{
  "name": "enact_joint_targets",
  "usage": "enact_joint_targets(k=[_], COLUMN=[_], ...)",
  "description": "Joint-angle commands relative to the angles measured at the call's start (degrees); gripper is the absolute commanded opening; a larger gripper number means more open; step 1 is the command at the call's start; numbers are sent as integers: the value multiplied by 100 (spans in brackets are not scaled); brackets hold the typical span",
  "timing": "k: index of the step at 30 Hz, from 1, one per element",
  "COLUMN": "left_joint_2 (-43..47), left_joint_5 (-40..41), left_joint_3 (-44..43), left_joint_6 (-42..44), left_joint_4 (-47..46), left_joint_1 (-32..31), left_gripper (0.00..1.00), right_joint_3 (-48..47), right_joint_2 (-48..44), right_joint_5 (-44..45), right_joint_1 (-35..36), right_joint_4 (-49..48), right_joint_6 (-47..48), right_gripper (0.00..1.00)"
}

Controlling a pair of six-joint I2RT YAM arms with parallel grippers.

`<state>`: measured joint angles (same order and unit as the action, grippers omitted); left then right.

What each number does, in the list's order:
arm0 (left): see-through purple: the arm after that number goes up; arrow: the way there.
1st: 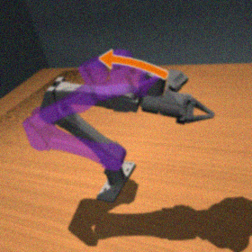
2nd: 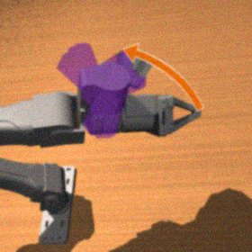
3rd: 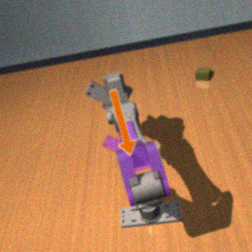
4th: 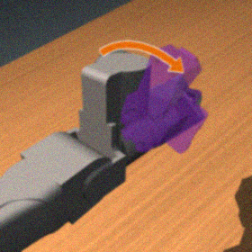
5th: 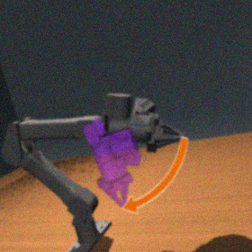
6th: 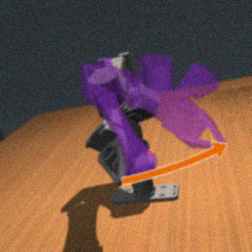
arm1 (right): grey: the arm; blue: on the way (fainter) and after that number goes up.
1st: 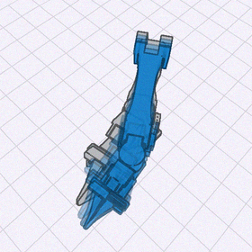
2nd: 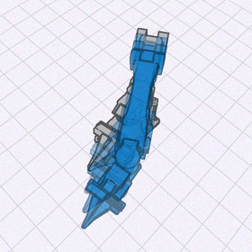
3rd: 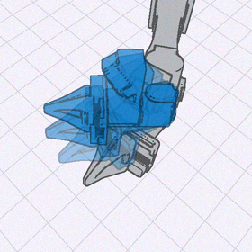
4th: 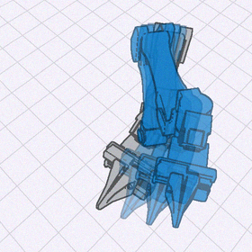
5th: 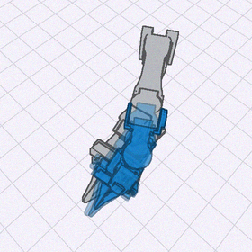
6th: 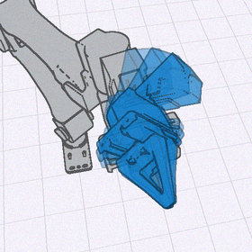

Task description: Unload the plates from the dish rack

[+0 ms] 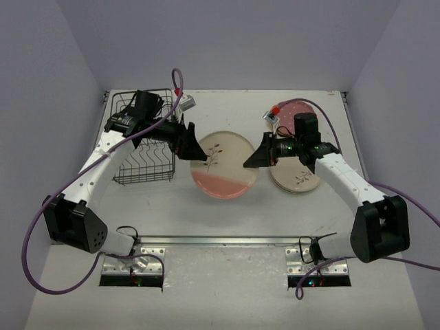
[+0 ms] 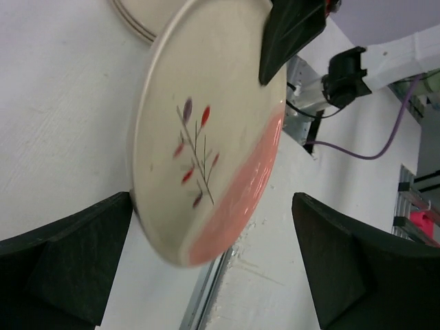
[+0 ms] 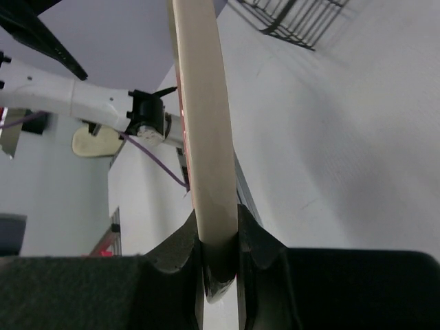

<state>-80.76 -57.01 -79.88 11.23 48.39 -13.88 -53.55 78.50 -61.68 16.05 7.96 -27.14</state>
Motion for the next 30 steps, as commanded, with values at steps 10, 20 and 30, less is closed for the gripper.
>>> enact_joint_targets(k=[10, 20, 30], left_joint_2=[514, 679, 685], left_joint_5=[996, 1368, 1397], left_joint_3=[140, 446, 479], left_joint_6=[-754, -997, -1009], left_joint_4=[-990, -1294, -1332], left_joint_1=[373, 497, 588], left_gripper=[100, 100, 100], right_joint_3=[1494, 1857, 1753], right_joint_2=[-1029, -149, 304], right_joint_5=[-1042, -1341, -561], right_joint_1=[-4336, -6084, -6082], right_joint_4=[751, 728, 363], right_joint_6=[413, 478, 171], right_gripper=[0, 0, 0])
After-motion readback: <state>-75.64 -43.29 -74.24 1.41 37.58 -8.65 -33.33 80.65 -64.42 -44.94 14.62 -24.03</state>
